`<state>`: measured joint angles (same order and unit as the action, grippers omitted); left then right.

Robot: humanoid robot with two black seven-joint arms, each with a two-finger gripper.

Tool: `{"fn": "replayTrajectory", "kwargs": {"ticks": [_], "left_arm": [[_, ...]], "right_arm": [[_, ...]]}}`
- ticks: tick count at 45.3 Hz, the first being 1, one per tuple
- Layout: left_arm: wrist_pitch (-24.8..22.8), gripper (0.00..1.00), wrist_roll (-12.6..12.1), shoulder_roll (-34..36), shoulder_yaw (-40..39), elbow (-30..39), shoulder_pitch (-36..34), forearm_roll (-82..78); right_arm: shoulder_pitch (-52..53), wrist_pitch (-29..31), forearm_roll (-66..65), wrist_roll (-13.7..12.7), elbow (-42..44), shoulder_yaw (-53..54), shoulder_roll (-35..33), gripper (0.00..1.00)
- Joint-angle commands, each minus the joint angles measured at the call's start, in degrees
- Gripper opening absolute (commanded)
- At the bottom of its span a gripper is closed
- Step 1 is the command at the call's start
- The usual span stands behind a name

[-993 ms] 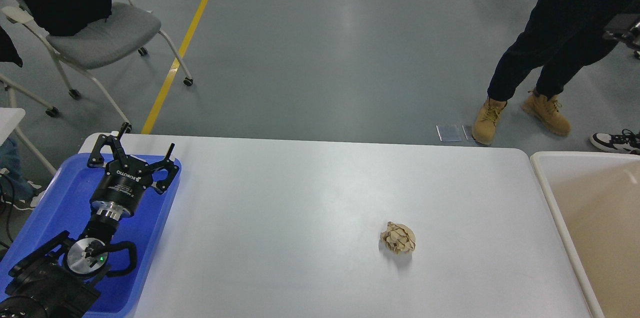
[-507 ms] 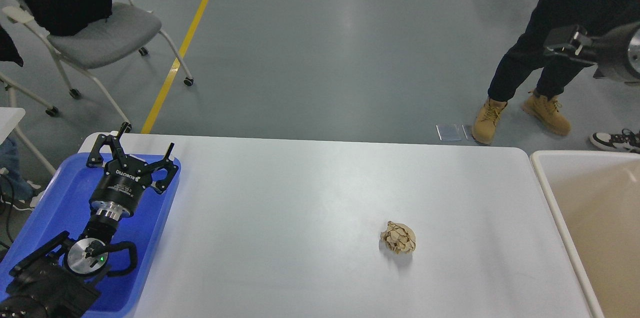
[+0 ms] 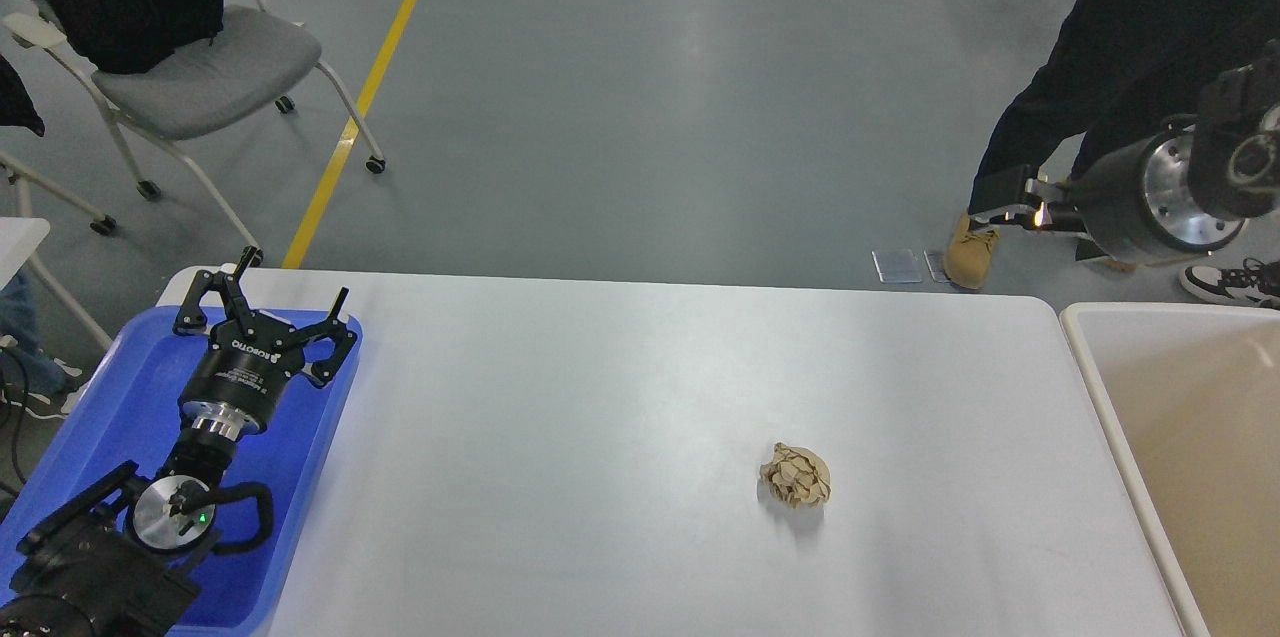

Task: Tidy desktop

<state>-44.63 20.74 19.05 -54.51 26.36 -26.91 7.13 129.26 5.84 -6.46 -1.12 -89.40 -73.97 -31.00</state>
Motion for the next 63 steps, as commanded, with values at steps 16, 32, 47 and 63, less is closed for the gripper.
{"fn": "replayTrajectory", "kwargs": {"ticks": [16,32,47,63], "left_arm": [[0.07,0.99,0.00,0.02,-0.07,0.00,0.01,-0.01],[0.07,0.99,0.00,0.02,-0.07,0.00,0.01,-0.01],[0.07,0.99,0.00,0.02,-0.07,0.00,0.01,-0.01],[-0.02,0.99,0.00,0.02,-0.07,0.00,0.01,-0.01]], "right_arm": [[11.01,12.35,0.84,1.82,-9.30,2.07,13.59,1.00],[14.44,21.23,0.84,1.39,-9.48,7.17,20.36,1.00],[14.44,24.57,0.84,1.30,-8.51,5.68,22.03,1.00],[14.00,24.48,3.12,1.30,-8.34,0.66,21.77,1.00]]}}
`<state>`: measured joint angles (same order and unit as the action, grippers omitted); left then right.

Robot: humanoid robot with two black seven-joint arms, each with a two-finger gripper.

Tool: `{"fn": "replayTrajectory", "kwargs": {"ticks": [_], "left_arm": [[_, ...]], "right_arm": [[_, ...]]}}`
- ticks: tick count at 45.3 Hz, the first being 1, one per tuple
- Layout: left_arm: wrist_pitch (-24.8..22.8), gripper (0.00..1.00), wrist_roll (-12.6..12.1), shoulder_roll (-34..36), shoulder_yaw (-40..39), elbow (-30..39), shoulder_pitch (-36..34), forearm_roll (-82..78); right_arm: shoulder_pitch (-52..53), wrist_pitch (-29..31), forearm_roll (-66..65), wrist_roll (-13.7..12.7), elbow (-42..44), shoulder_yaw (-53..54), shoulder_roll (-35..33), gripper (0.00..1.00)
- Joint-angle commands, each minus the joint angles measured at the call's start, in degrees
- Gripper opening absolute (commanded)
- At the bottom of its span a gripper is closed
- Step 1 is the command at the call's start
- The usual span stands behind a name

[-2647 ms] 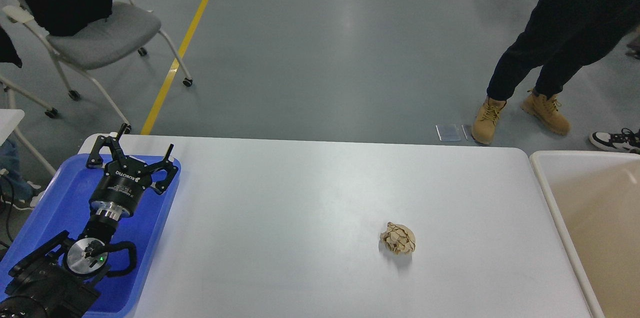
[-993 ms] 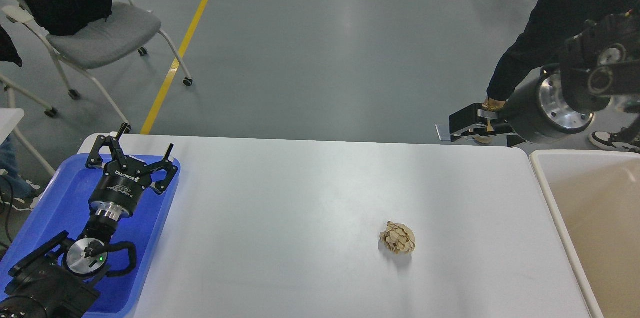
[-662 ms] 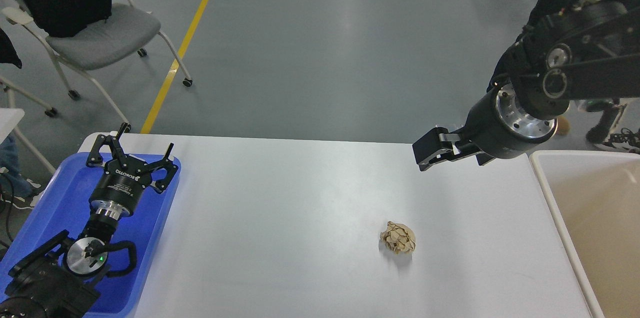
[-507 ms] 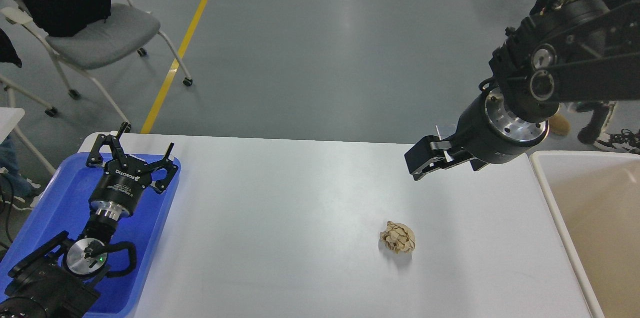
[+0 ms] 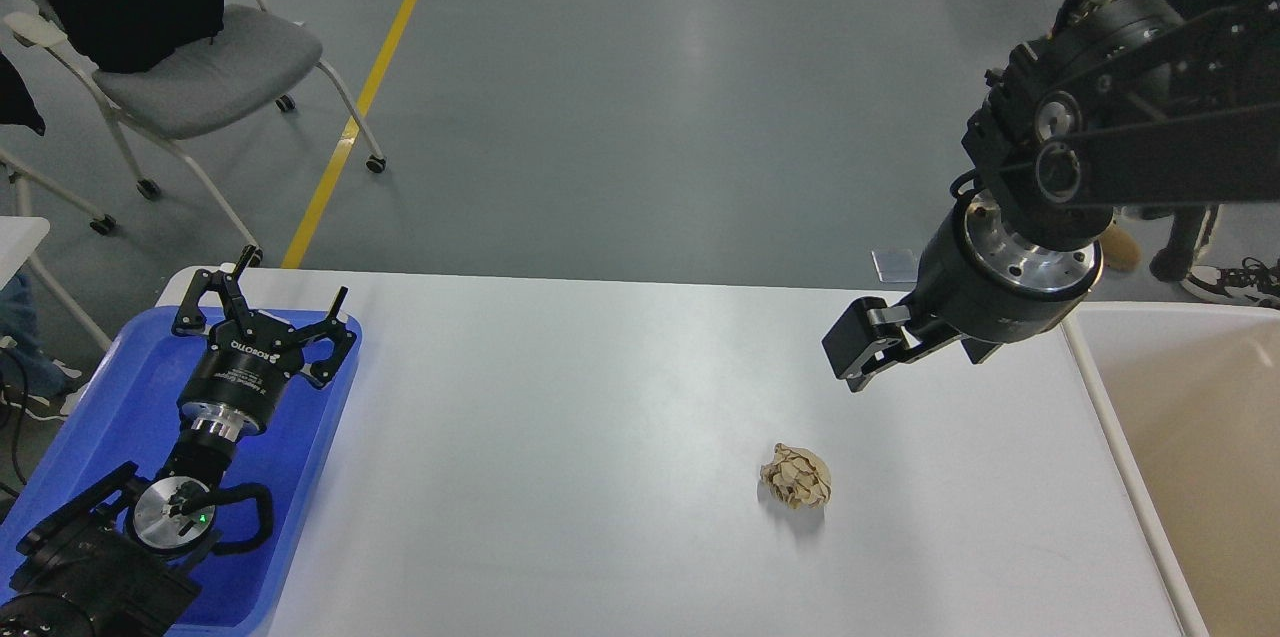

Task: Tidy desktop

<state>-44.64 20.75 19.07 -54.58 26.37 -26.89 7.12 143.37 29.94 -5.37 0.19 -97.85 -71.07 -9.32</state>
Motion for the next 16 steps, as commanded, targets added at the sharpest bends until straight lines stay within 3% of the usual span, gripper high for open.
{"fn": "replayTrajectory", "kwargs": {"ticks": [1,16], "left_arm": [[0.00,0.99,-0.01,0.00,0.00,0.00,0.00,0.00],[0.00,0.99,0.08,0.00,0.00,0.00,0.00,0.00]], "right_arm": [[-0.11,0.38,2.55,-0.01,0.12,-2.32,0.09,1.00],[-0.46,0.38,3.96,0.07,0.12,-3.20,-0.08,1.00]]}}
